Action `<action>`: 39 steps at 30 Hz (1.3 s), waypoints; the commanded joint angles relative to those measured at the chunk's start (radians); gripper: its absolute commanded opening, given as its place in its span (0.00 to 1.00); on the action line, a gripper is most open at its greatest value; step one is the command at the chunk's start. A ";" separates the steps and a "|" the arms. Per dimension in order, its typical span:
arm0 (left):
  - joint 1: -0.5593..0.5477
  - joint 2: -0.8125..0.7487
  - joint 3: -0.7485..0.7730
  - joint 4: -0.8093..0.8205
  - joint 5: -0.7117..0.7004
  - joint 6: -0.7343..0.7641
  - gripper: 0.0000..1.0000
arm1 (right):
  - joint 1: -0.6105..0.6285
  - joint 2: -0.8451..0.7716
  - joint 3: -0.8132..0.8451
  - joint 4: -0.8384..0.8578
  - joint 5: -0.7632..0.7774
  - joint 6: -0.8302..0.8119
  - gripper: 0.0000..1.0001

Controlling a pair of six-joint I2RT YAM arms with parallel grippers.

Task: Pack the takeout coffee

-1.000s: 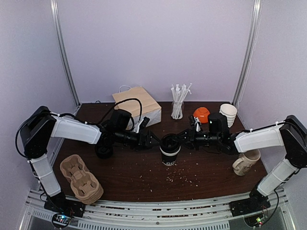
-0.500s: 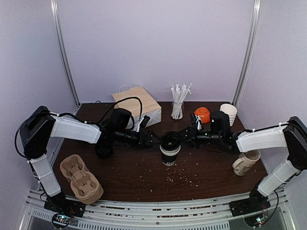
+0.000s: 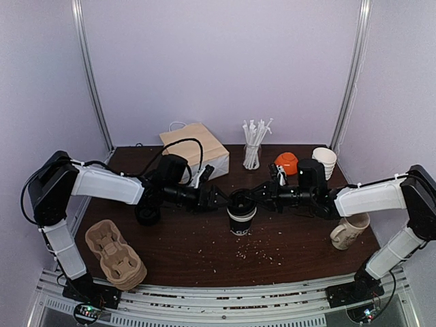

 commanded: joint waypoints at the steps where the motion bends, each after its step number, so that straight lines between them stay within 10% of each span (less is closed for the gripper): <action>1: -0.008 -0.029 0.029 0.001 0.001 0.016 0.97 | 0.006 0.022 -0.005 0.026 -0.019 0.012 0.19; 39: -0.015 0.056 0.086 -0.057 0.008 0.044 0.92 | 0.006 0.053 -0.030 -0.008 0.012 -0.014 0.19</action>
